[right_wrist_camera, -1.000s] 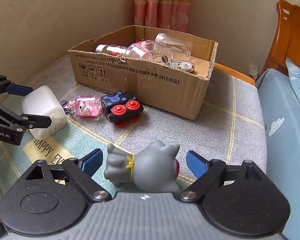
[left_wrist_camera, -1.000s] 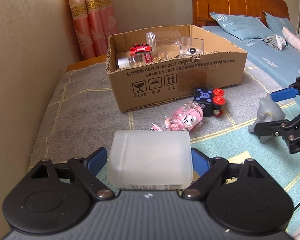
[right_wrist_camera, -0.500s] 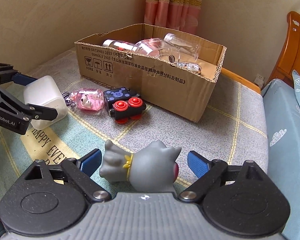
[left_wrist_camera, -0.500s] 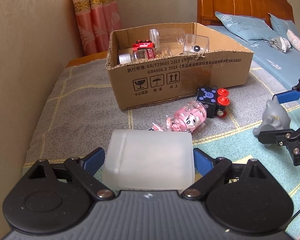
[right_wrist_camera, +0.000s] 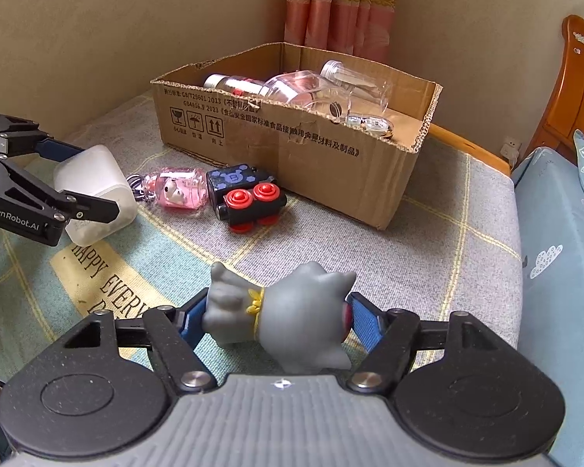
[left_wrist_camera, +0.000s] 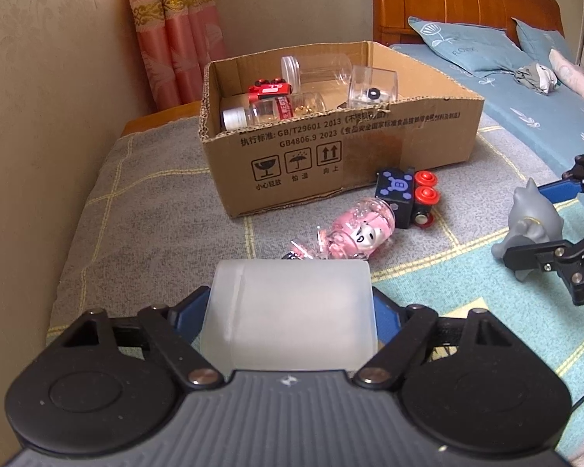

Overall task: Organize rigid objects
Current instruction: 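Close the left gripper on the white plastic jug, then carry the jug and cat figurine into the box and open both grippers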

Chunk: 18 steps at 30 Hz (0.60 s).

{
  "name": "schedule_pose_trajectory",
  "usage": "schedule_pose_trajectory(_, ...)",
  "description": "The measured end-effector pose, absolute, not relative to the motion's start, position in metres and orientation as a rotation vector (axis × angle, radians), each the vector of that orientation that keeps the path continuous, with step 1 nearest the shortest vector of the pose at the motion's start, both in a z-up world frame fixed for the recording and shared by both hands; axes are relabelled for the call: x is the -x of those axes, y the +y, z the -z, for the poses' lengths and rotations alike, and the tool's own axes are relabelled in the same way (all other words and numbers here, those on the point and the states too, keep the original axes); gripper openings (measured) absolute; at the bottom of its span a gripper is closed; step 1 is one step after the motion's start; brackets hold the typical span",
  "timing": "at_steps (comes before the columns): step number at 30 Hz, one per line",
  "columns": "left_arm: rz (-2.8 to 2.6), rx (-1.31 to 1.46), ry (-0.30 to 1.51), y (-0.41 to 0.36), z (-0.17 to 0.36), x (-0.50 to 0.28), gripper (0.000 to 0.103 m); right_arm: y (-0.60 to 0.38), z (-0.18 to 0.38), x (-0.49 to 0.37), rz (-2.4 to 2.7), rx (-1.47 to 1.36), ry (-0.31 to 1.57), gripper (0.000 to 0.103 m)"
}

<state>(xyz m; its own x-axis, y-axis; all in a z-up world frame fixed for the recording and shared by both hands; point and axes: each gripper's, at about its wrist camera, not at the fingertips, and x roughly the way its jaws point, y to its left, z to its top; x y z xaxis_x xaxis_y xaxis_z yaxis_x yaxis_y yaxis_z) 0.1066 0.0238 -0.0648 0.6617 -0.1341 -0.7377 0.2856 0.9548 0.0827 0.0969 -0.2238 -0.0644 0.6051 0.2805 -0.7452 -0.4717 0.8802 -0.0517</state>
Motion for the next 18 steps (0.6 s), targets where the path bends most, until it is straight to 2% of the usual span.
schedule_pose_trajectory(10,0.249,-0.173,0.782,0.031,0.036,-0.099,0.083,-0.229,0.009,-0.115,-0.474,0.317,0.702,0.077)
schedule_pose_trajectory(18,0.239,-0.152,0.742,0.034,0.013,-0.098,0.083,-0.222,-0.029,-0.173,-0.506,0.396,0.634,0.077)
